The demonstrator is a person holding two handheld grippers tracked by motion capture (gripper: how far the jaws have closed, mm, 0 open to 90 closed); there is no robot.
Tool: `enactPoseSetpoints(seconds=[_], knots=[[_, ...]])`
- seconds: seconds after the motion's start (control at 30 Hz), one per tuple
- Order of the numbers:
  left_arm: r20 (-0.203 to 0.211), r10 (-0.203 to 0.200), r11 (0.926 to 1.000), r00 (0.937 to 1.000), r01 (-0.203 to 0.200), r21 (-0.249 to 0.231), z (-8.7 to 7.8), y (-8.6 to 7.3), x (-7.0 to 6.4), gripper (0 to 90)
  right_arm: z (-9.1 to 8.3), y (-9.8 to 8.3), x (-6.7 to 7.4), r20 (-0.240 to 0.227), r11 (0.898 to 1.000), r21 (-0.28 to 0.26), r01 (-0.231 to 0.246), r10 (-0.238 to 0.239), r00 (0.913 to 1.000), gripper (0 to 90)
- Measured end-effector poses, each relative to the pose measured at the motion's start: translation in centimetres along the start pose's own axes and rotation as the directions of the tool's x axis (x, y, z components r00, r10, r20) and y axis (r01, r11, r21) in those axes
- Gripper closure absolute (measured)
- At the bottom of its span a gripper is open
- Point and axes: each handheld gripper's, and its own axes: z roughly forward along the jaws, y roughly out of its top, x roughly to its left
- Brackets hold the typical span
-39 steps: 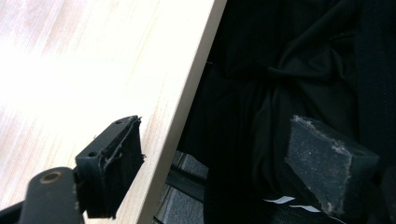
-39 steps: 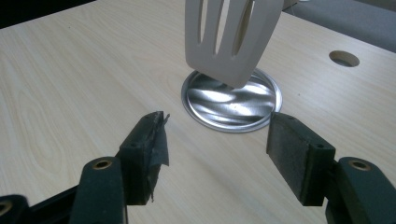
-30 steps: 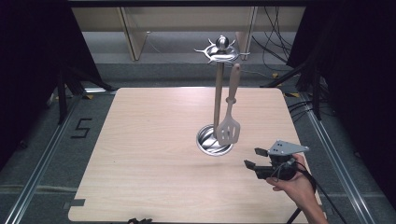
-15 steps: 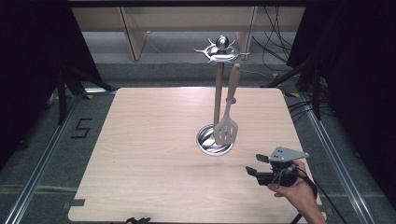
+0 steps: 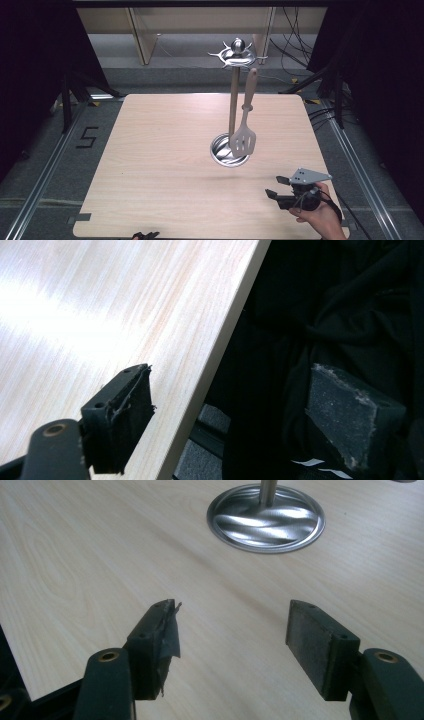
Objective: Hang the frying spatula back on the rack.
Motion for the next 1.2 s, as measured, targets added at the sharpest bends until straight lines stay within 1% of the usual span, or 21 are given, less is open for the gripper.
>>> enactPoseSetpoints(seconds=[0.1,0.13,0.17,0.23,0.27,0.33,0.37,0.4,0.43,0.47,0.57,0.6,0.63,0.67,0.77,0.8,0.9,0.97,1.03,1.13,1.2], knots=[[0.009,-0.019,0.9998,0.9998,0.019,-0.003,0.1,-0.1,0.1,17.5,-0.2,-0.8,0.5,-0.001,0.999,0.008,-0.032,0.032,0.9995,37.9],[0.005,-0.011,0.9999,0.9999,0.011,0.012,0.1,-0.1,0.2,17.5,-0.2,-1.0,0.4,0.006,1.000,-0.002,-0.016,0.016,0.9998,37.8],[0.002,-0.031,0.9995,0.9995,0.031,-0.004,0.1,-0.1,0.1,17.5,-0.2,-1.2,0.3,-0.010,1.000,-0.007,-0.009,0.009,0.9999,37.8],[-0.006,-0.027,0.9996,0.9996,0.027,0.007,0.0,-0.1,0.4,17.5,-0.4,-1.6,0.7,-0.010,0.999,0.000,-0.037,0.037,0.9992,37.6],[-0.003,-0.041,0.9992,0.9992,0.041,-0.001,0.1,-0.1,0.3,17.5,-0.5,-1.7,0.5,-0.001,1.000,-0.003,-0.010,0.010,0.9999,37.5],[-0.005,-0.056,0.9984,0.9984,0.056,-0.003,-0.1,-0.2,0.5,17.4,-0.6,-2.0,0.6,-0.014,1.000,-0.013,-0.019,0.019,0.9997,37.4],[-0.020,-0.066,0.9978,0.9976,0.066,-0.007,-0.2,-0.3,0.6,17.4,-0.8,-2.2,1.0,-0.011,0.998,0.004,-0.059,0.059,0.9982,37.3],[-0.009,-0.074,0.9972,0.9972,0.074,-0.004,-0.2,-0.3,0.6,17.4,-0.8,-2.3,1.0,-0.003,0.999,-0.006,-0.036,0.036,0.9993,37.3],[-0.014,-0.077,0.9970,0.9969,0.077,-0.004,-0.2,-0.3,0.7,17.4,-0.8,-2.4,1.1,-0.010,0.999,0.000,-0.042,0.042,0.9991,37.2],[-0.030,-0.079,0.9968,0.9964,0.079,0.002,-0.2,-0.3,0.8,17.3,-0.8,-2.5,1.0,-0.003,1.000,-0.008,-0.019,0.019,0.9998,37.2],[-0.033,-0.078,0.9969,0.9964,0.078,0.003,-0.1,-0.4,0.8,17.3,-0.7,-2.9,1.3,-0.013,1.000,0.002,0.000,0.000,0.9999,37.0],[-0.034,-0.077,0.9970,0.9965,0.077,0.003,0.0,-0.3,0.7,17.3,-0.8,-3.0,1.6,0.009,1.000,0.007,-0.020,0.020,0.9998,36.9],[-0.011,-0.081,0.9967,0.9967,0.081,0.001,-0.1,-0.3,0.7,17.3,-0.8,-3.0,1.4,-0.002,1.000,0.008,0.000,0.000,1.0000,36.9],[-0.021,-0.082,0.9966,0.9964,0.082,-0.004,-0.2,-0.3,0.7,17.3,-0.8,-3.2,1.8,0.018,1.000,0.019,-0.018,0.018,0.9997,36.9],[-0.023,-0.083,0.9965,0.9963,0.083,-0.003,-0.2,-0.3,0.7,17.3,-0.7,-3.3,1.7,0.005,1.000,0.023,0.015,-0.015,0.9999,36.7],[-0.023,-0.081,0.9967,0.9964,0.081,0.000,-0.2,-0.3,0.8,17.3,-0.8,-3.3,1.8,0.023,1.000,0.023,0.018,-0.018,0.9996,36.6],[-0.030,-0.081,0.9967,0.9963,0.081,0.001,-0.1,-0.3,0.7,17.2,-0.9,-3.4,1.9,0.019,0.999,0.027,0.023,-0.024,0.9995,36.5],[-0.024,-0.085,0.9964,0.9961,0.085,-0.002,-0.1,-0.3,0.7,17.2,-0.9,-3.6,2.2,0.020,0.999,0.035,-0.002,0.001,0.9998,36.4],[-0.029,-0.083,0.9966,0.9962,0.083,-0.001,-0.1,-0.3,0.7,17.2,-0.9,-3.7,2.1,0.014,0.999,0.034,0.024,-0.025,0.9996,36.3],[-0.022,-0.082,0.9966,0.9964,0.082,-0.001,-0.2,-0.3,0.7,17.2,-0.9,-3.9,2.4,0.016,0.999,0.038,0.007,-0.008,0.9998,36.0],[-0.023,-0.082,0.9967,0.9964,0.082,-0.001,-0.2,-0.3,0.7,17.2,-0.9,-3.9,2.4,0.022,0.999,0.034,0.029,-0.029,0.9993,35.6]])
